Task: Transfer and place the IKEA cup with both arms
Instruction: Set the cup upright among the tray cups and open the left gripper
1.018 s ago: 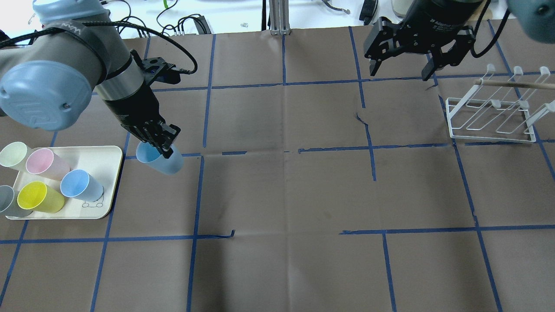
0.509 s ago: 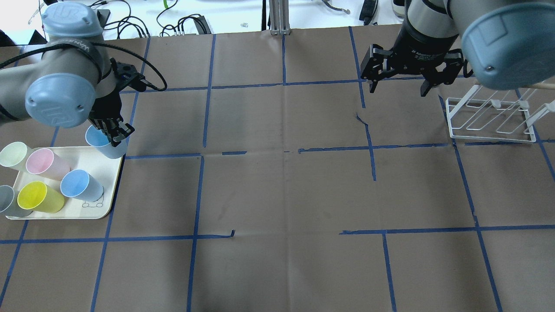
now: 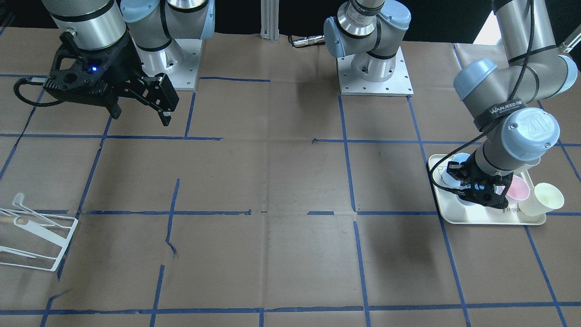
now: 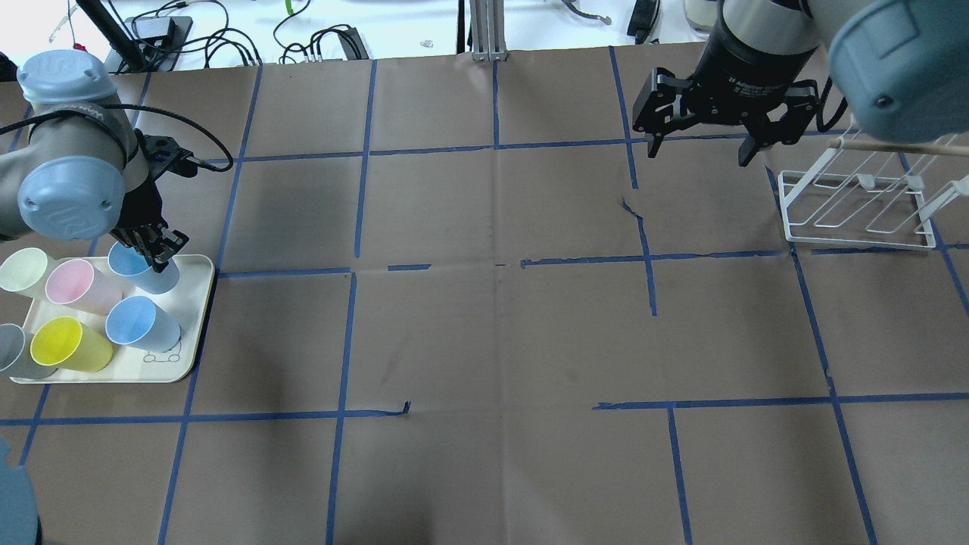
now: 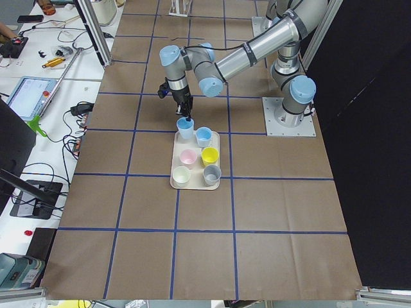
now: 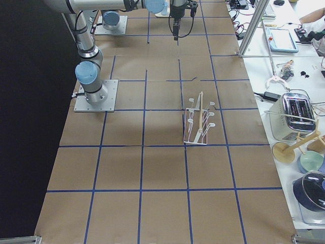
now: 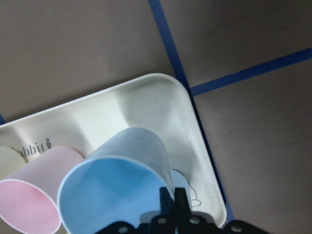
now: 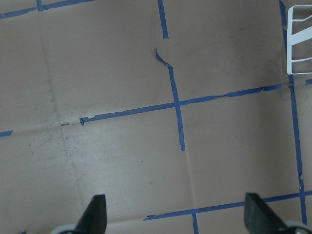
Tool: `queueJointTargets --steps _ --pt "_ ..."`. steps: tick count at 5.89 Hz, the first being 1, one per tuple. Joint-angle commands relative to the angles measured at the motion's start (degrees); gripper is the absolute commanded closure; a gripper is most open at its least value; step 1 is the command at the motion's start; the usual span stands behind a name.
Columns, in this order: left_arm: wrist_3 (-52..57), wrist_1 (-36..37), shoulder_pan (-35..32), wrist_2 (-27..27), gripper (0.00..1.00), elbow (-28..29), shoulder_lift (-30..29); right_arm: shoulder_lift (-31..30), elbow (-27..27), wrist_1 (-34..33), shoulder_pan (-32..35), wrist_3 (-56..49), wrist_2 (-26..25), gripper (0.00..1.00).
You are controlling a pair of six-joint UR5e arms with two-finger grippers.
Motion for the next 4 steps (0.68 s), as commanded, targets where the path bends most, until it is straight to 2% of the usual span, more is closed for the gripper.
queueJointTargets --steps 1,2,3,4 --pt "1.3 1.1 1.0 0.0 0.99 -0.1 -2.0 0.7 -1.6 1.7 -0.3 -0.5 -0.5 0.0" --pt "1.3 1.0 1.0 -0.1 0.99 -0.2 -2.4 0.6 -1.6 1.7 -0.8 -0.5 -1.5 0.0" --pt "1.3 0.9 1.0 -0.1 0.88 -0.2 -2.7 0.4 -1.6 1.6 -0.9 -0.4 -1.7 0.0" --pt "1.4 0.8 1.0 -0.1 0.29 -0.2 -2.8 0.3 -1.5 1.7 -1.0 -0.4 -1.2 0.0"
